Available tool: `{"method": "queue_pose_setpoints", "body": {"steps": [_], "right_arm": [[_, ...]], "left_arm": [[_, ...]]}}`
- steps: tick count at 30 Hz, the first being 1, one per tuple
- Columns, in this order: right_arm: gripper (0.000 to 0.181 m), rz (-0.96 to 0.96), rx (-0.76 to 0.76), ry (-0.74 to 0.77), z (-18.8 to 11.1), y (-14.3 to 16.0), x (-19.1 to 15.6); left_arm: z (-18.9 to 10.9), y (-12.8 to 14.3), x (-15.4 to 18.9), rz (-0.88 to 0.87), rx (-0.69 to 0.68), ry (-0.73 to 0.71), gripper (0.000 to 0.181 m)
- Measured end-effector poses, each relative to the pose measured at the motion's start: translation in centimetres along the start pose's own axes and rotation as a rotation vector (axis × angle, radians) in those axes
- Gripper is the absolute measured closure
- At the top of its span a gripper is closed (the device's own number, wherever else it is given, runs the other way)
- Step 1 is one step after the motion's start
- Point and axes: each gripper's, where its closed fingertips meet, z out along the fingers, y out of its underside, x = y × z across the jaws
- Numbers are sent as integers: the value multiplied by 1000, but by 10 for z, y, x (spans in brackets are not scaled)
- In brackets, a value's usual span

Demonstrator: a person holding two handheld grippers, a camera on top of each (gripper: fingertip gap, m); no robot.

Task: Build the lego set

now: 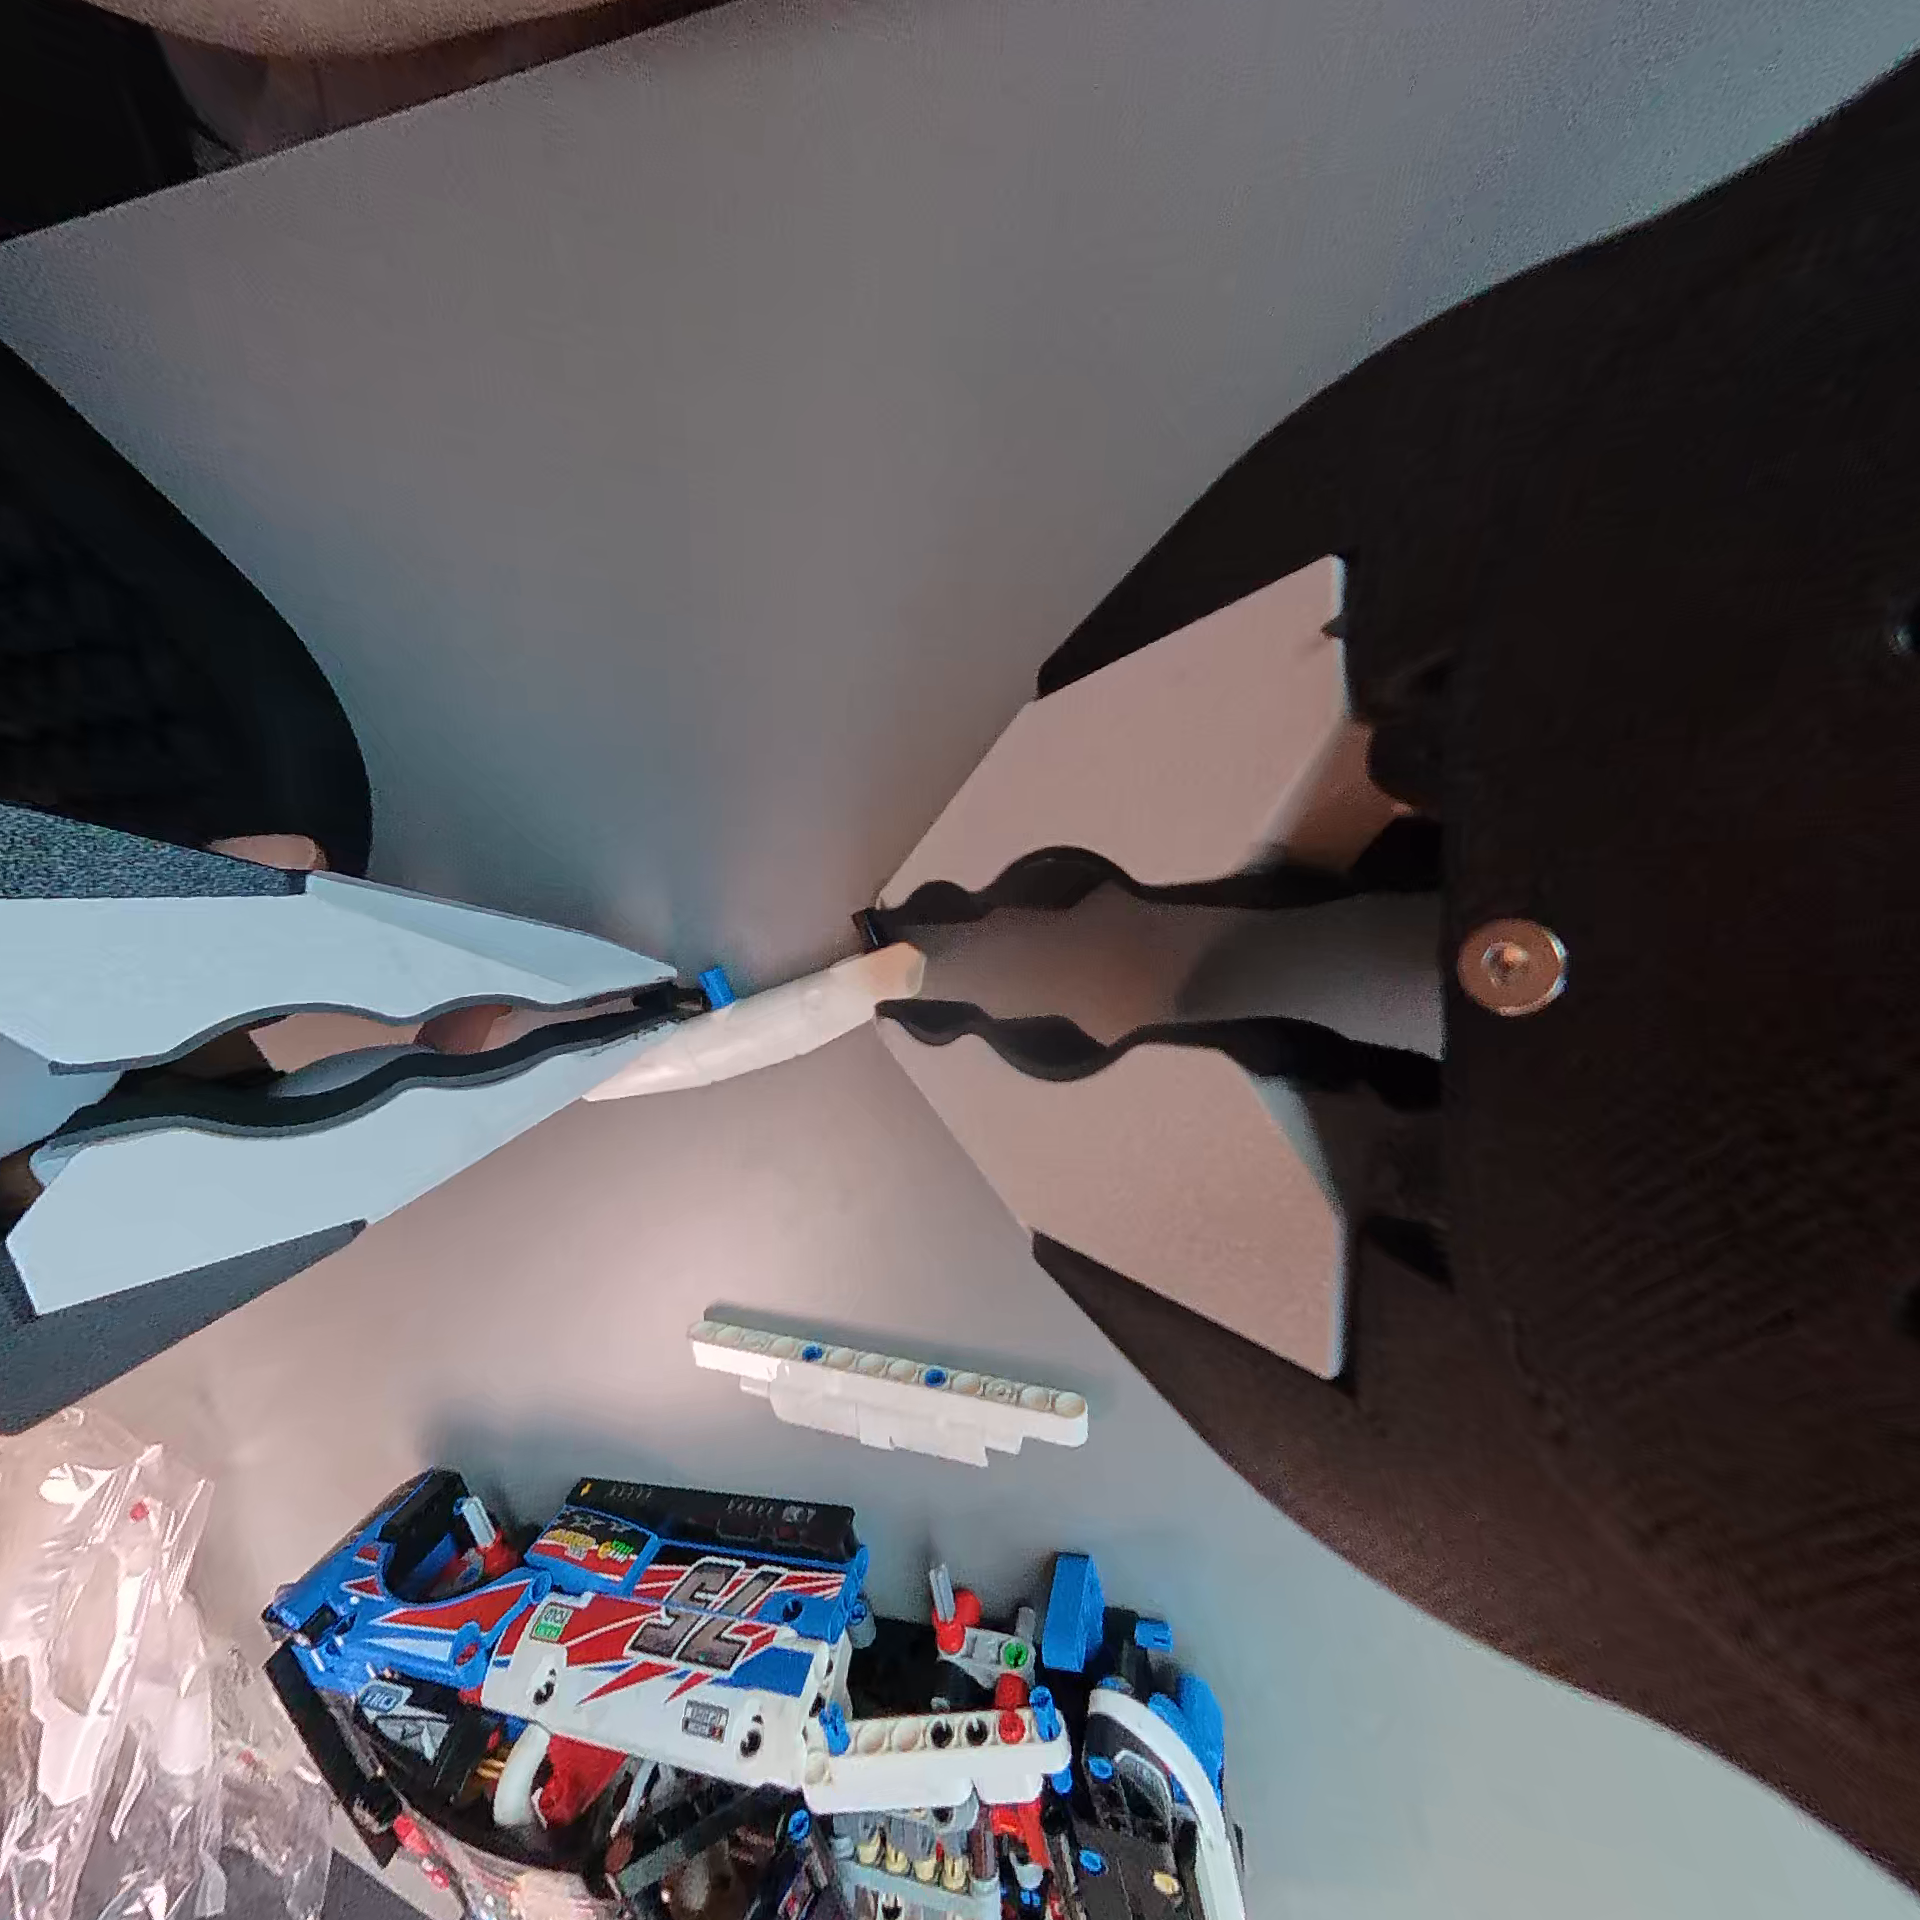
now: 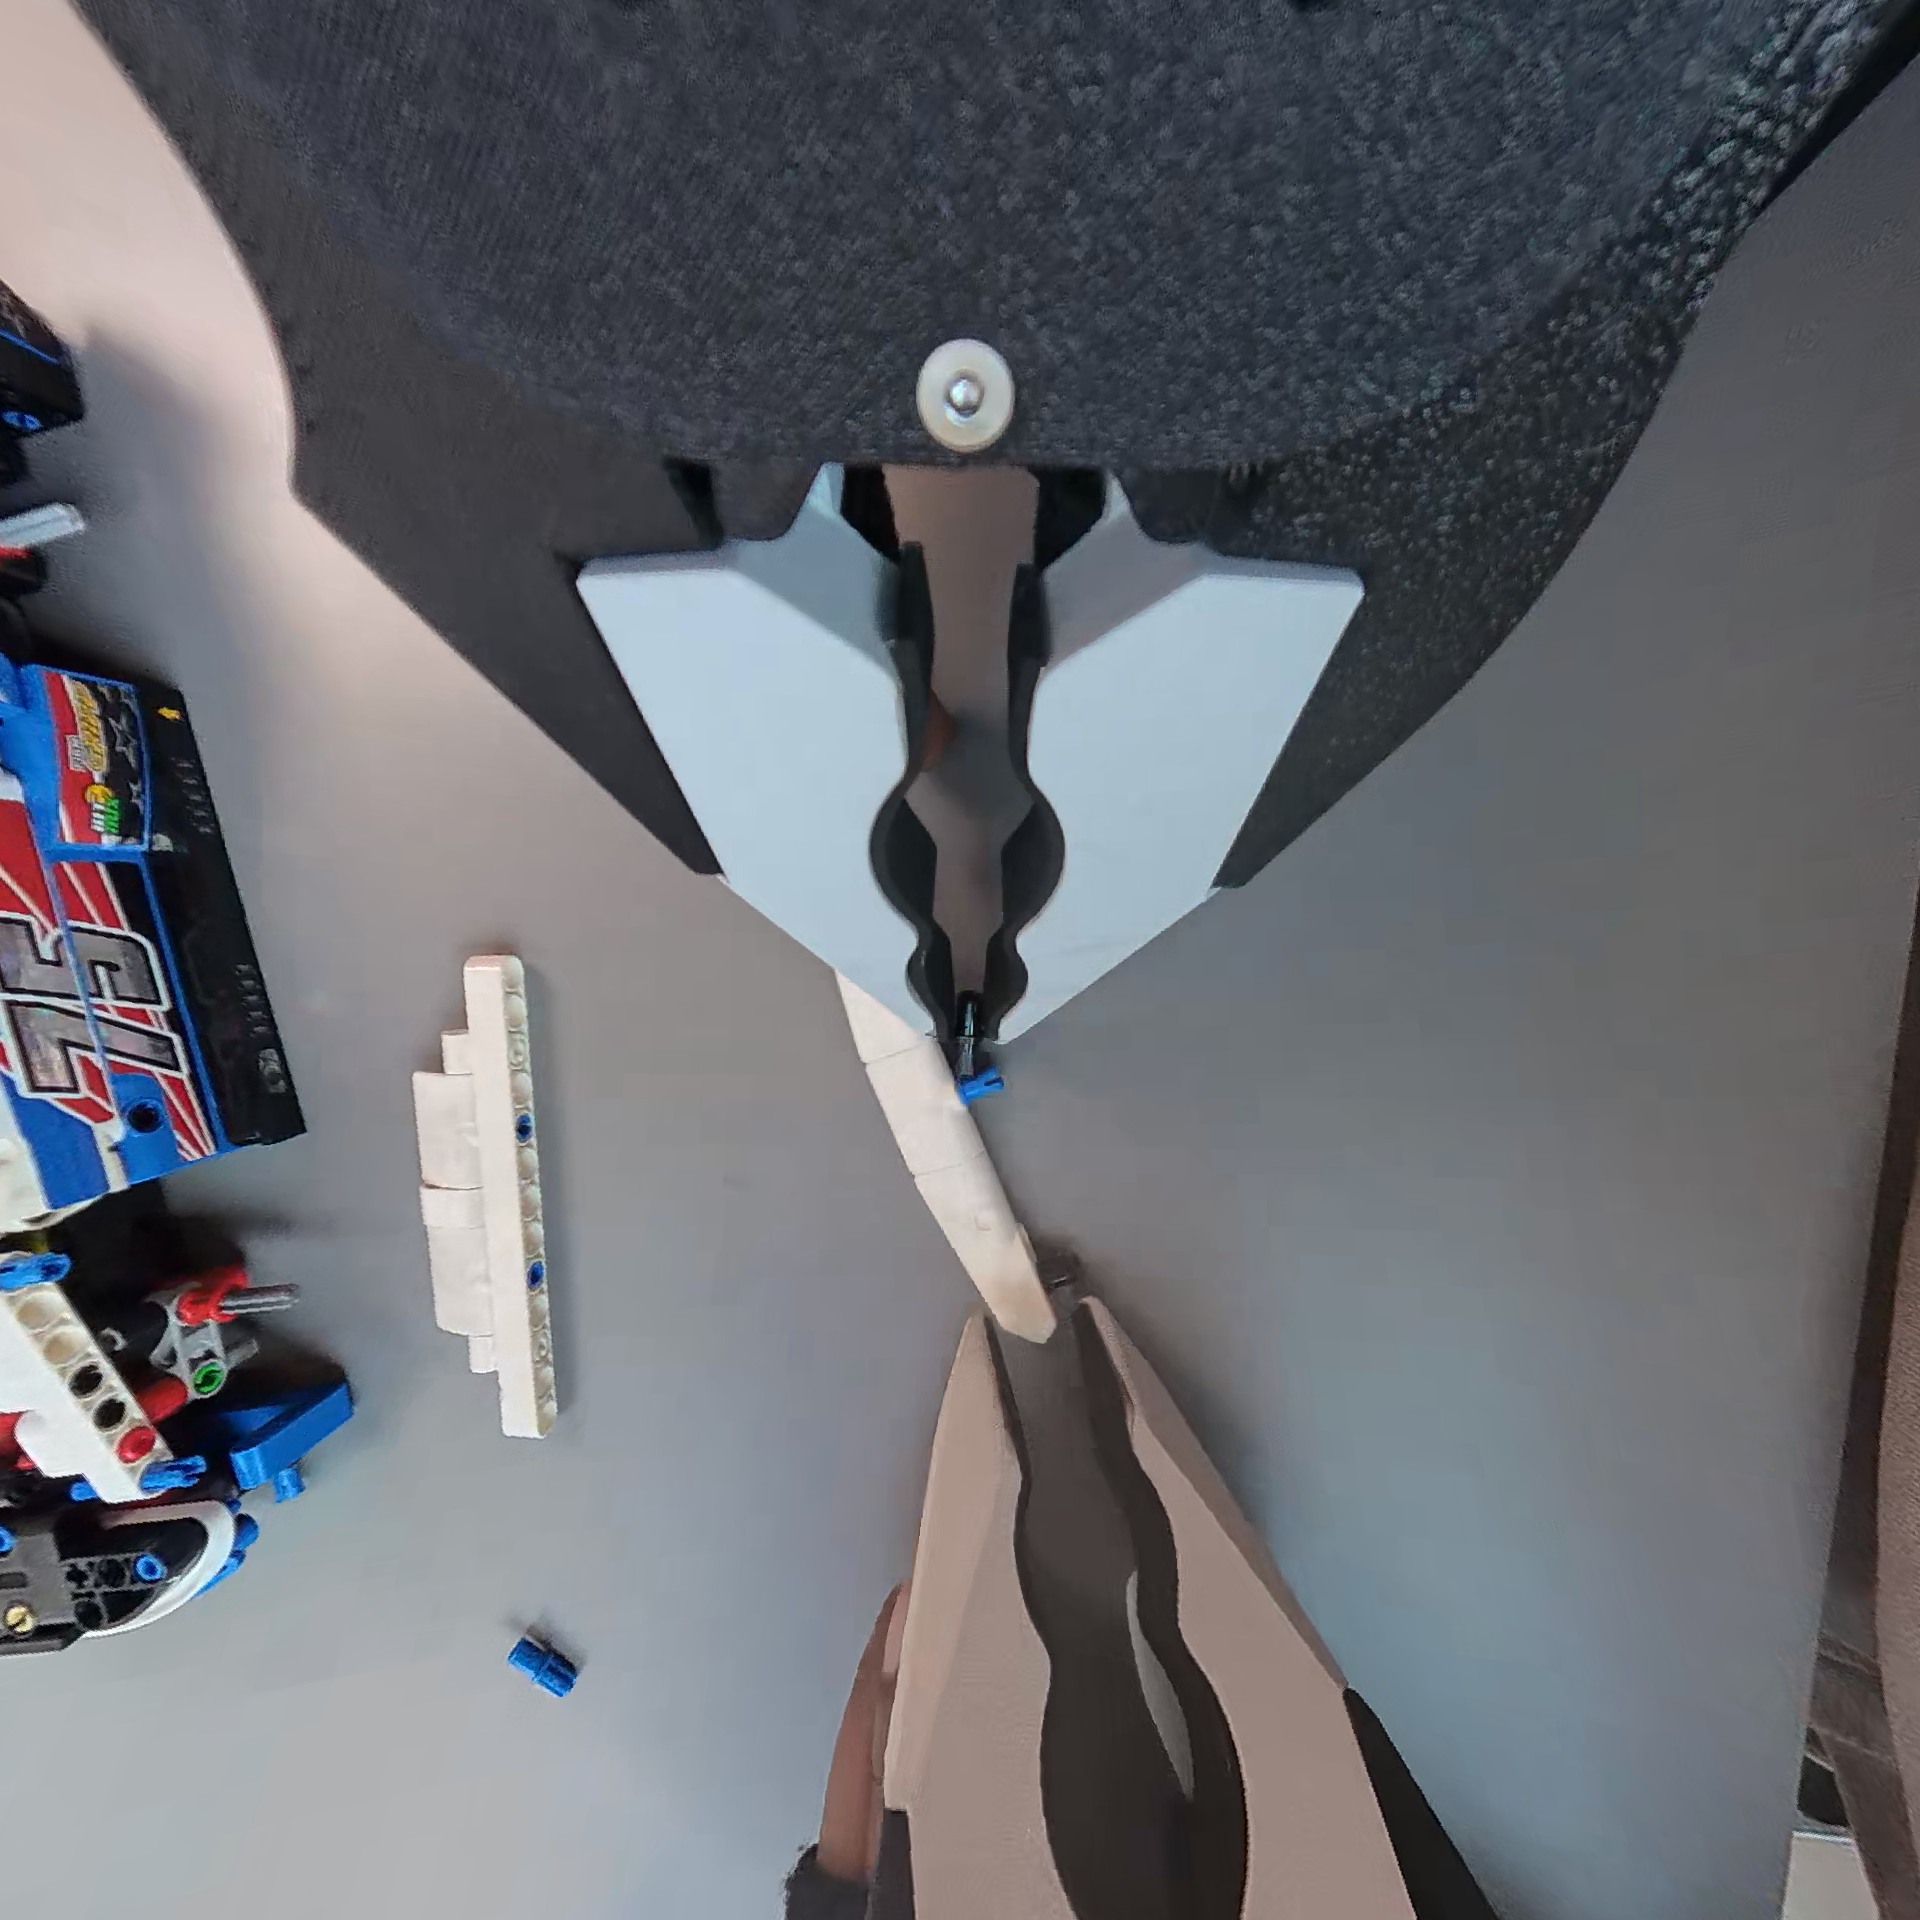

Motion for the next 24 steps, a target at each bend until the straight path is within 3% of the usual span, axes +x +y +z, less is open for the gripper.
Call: {"method": "queue_pose_setpoints", "body": {"steps": [7, 11, 17, 21, 24], "right_arm": [[178, -2, 4, -4, 2, -2, 1], [178, -2, 8, -4, 2, -3, 1], [178, 16, 28, -25, -7, 4, -1], [178, 55, 52, 7, -19, 11, 8], [178, 77, 71, 69, -27, 13, 17]], "left_arm": [[9, -11, -3, -108, 3, 65, 144], [25, -13, -12, -77, -72, 50, 146], [32, -11, -17, -202, -146, 146, 152], [33, -8, -24, -247, -157, 142, 167], [31, -10, -32, -469, -113, 157, 167]]}}
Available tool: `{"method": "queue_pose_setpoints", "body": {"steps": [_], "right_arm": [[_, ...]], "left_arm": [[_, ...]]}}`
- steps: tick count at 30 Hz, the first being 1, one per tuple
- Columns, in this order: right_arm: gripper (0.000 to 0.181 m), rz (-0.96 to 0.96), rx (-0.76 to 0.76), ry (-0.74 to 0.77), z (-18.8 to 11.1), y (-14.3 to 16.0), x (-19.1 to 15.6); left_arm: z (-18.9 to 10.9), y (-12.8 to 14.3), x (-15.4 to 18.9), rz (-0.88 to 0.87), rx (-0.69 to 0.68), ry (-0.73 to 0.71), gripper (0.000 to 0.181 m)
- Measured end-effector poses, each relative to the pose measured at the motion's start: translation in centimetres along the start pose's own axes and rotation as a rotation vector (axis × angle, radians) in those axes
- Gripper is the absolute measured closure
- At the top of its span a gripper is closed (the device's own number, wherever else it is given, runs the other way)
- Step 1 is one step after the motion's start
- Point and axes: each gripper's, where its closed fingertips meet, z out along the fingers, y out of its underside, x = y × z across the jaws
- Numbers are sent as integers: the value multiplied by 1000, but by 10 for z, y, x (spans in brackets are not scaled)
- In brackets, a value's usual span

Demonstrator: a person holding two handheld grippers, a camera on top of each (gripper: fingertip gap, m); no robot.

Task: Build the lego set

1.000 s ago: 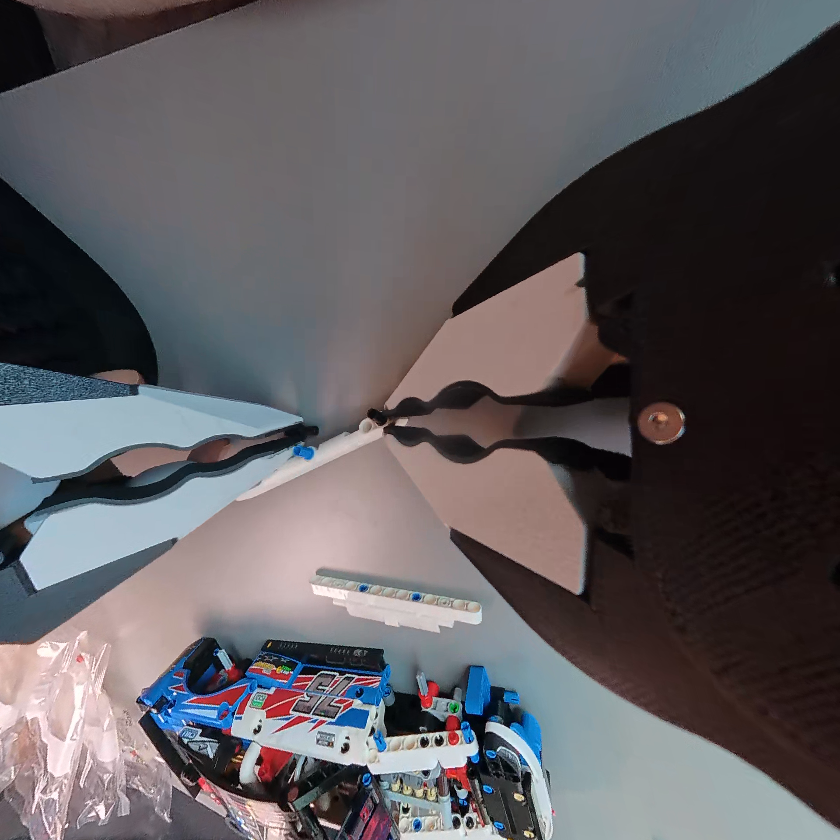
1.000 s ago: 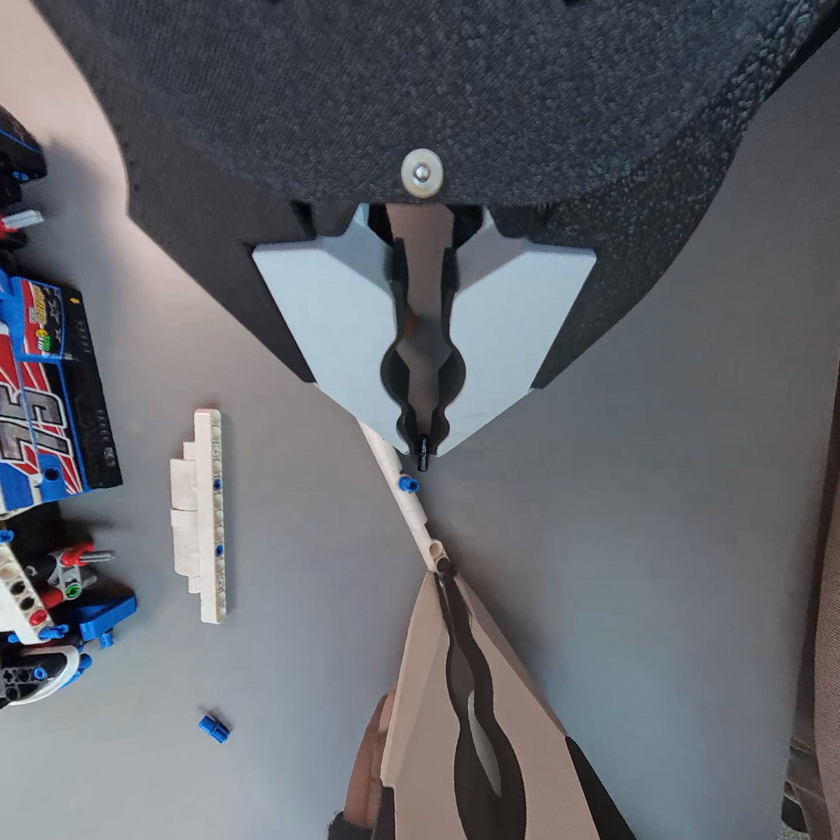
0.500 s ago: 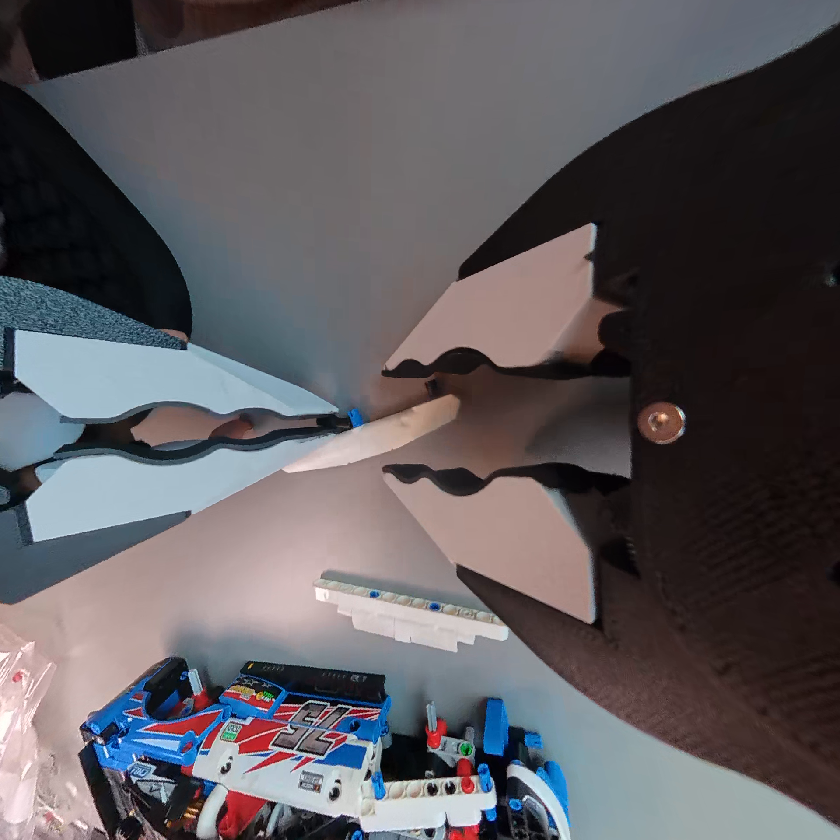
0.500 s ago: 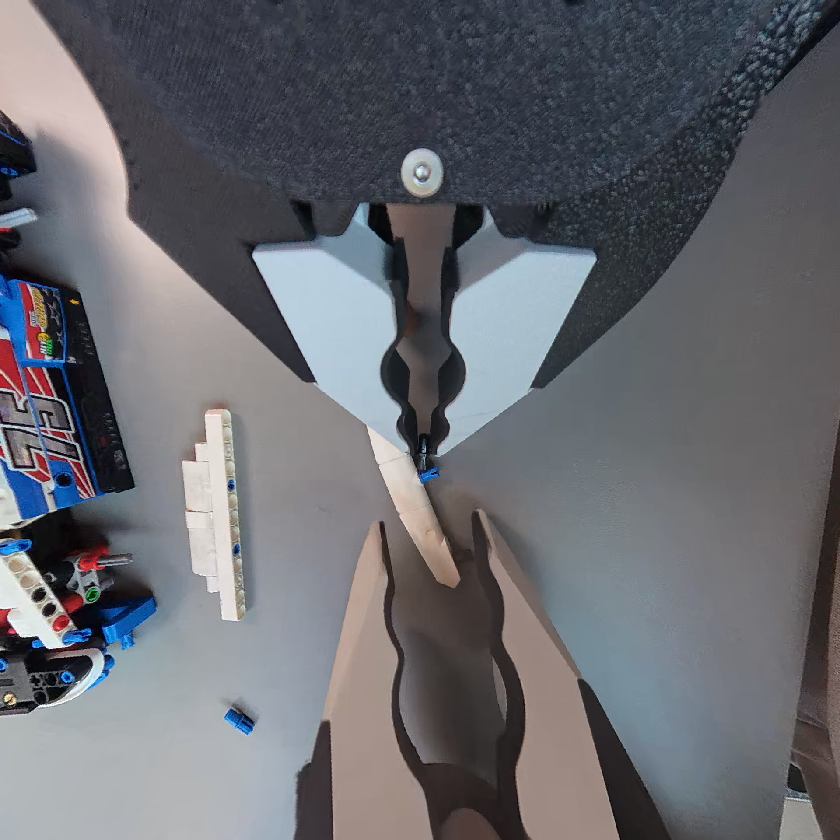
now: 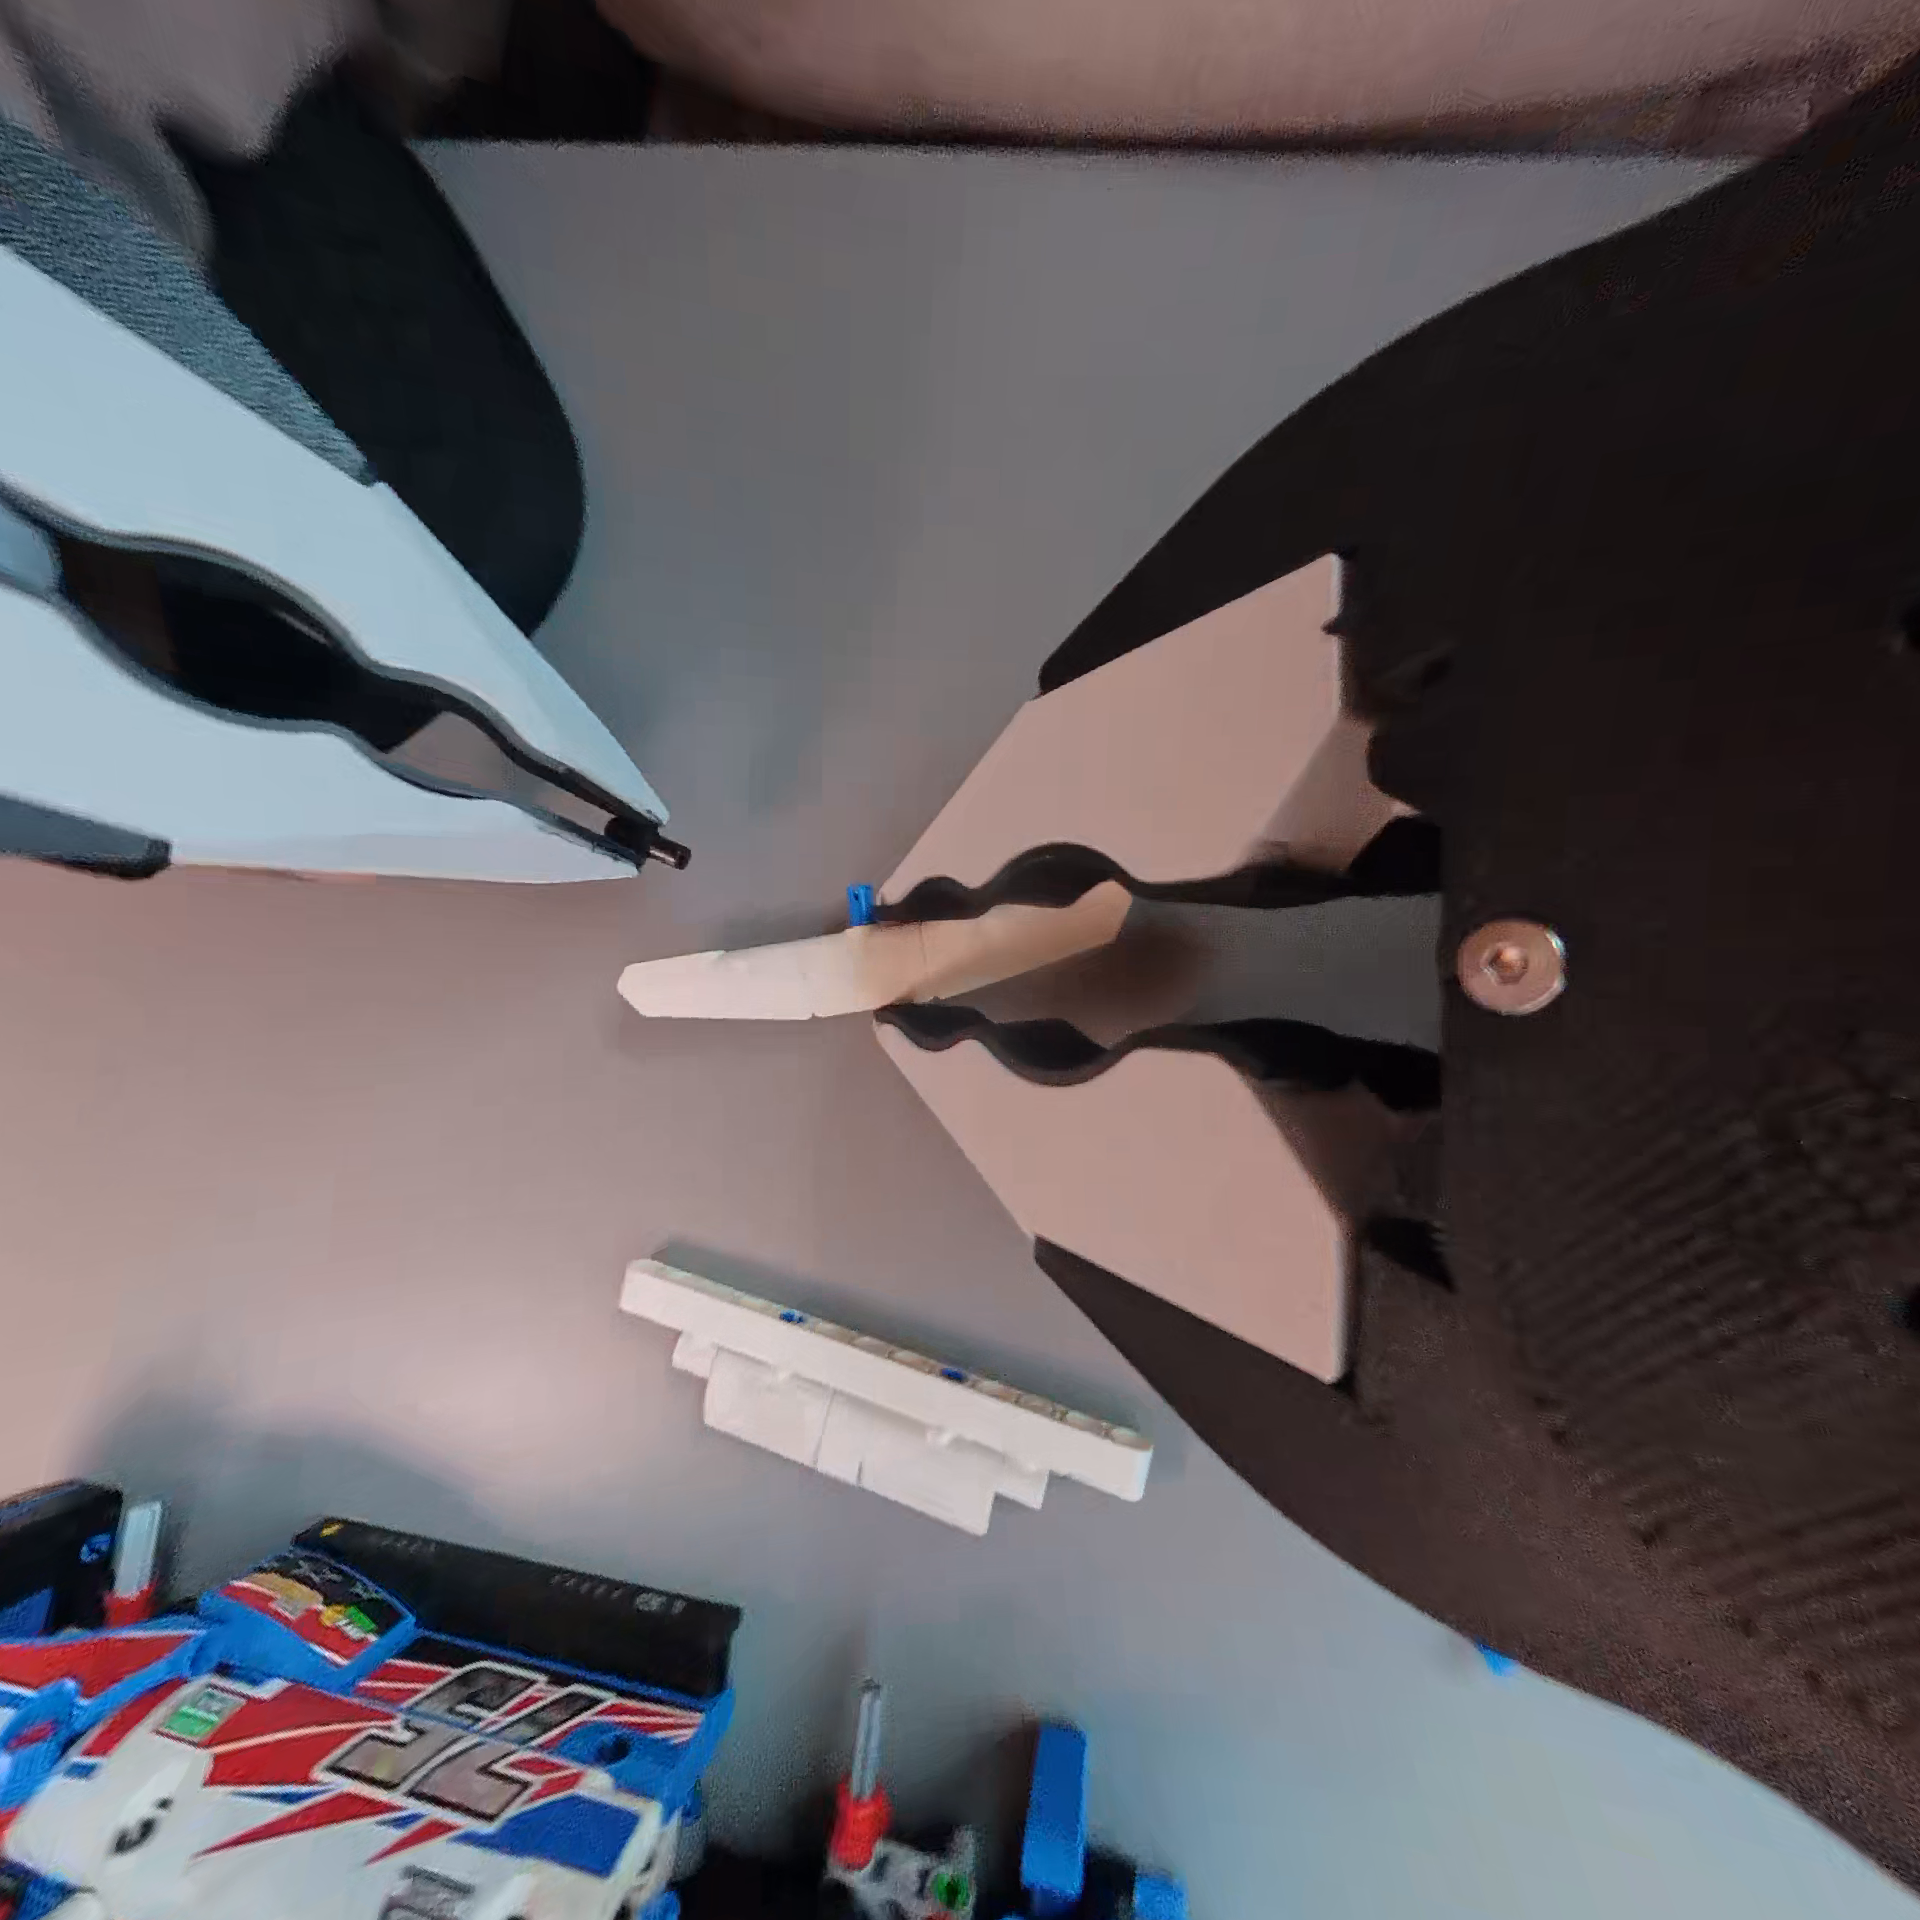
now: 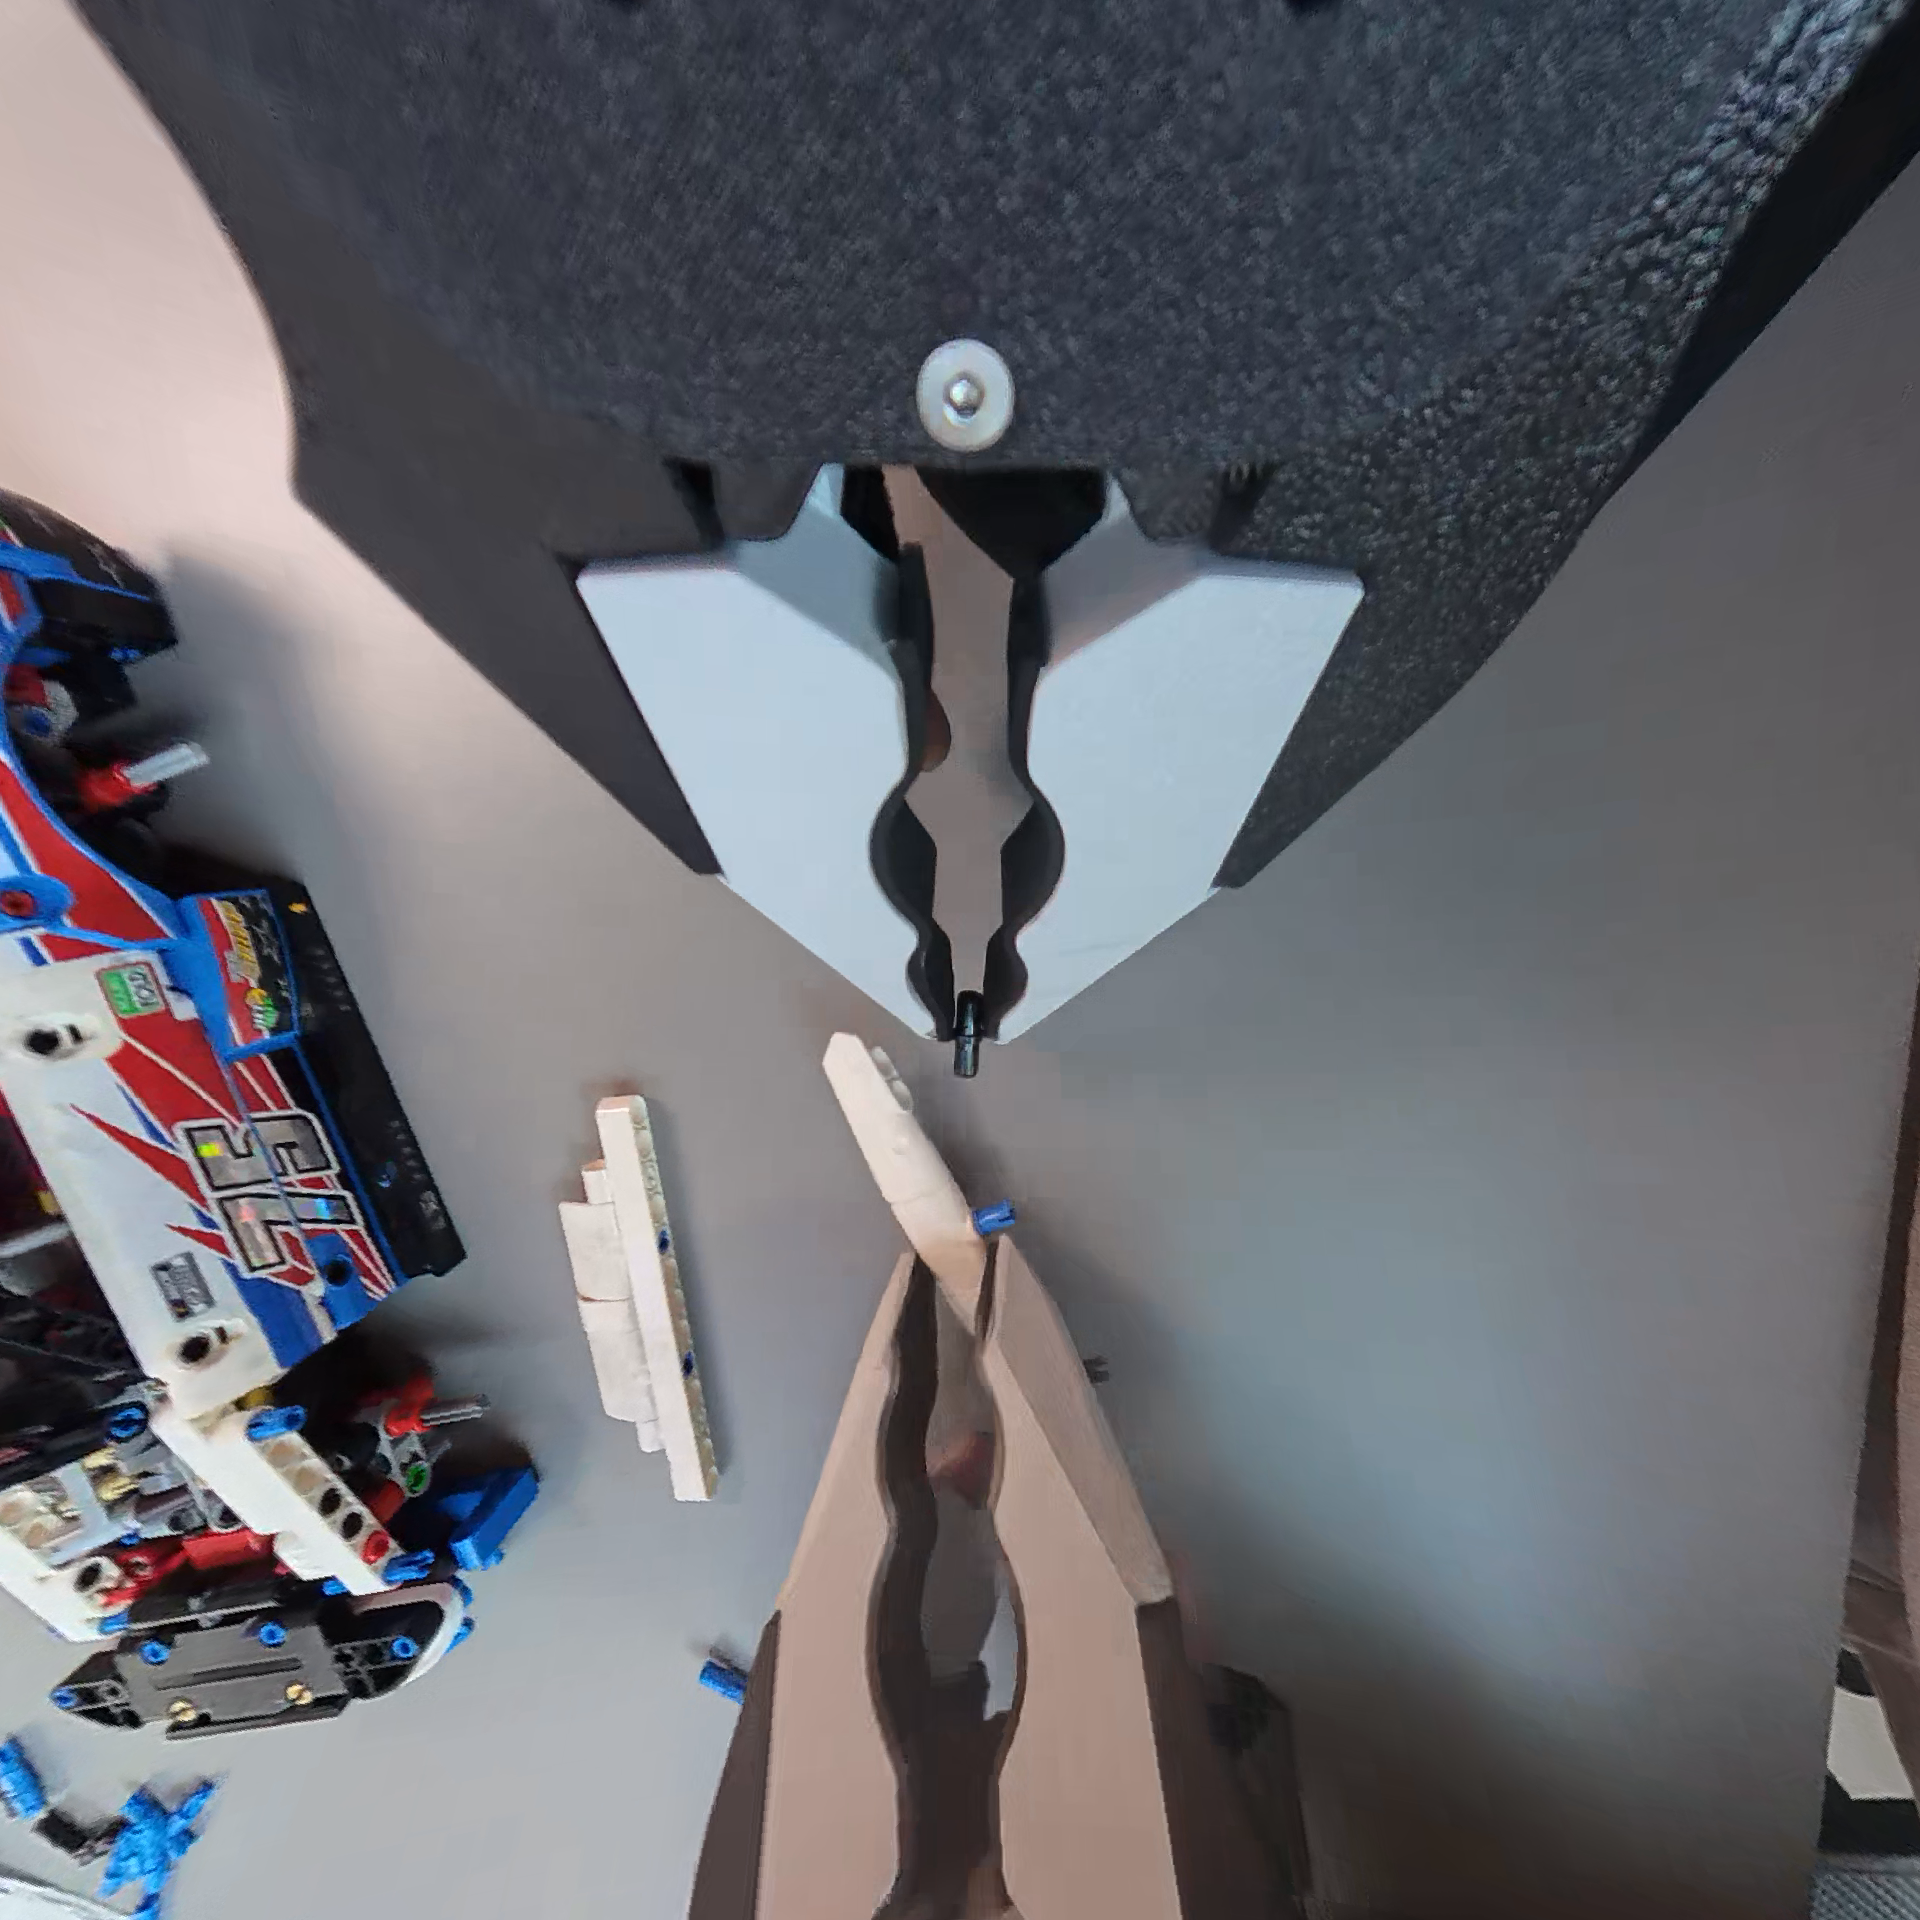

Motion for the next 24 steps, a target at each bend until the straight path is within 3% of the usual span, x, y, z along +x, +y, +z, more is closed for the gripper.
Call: {"method": "queue_pose_setpoints", "body": {"steps": [4, 8, 24], "right_arm": [[178, 113, 23, 87, -5, 0, 15], [179, 203, 79, 80, -8, -7, 19], [179, 203, 144, -33, 3, -29, 2]], "left_arm": [[-6, -13, 5, -319, 132, 152, 167], [-8, -15, 11, -460, 176, 251, 168], [-15, -13, 40, -477, 179, 450, 167]]}}
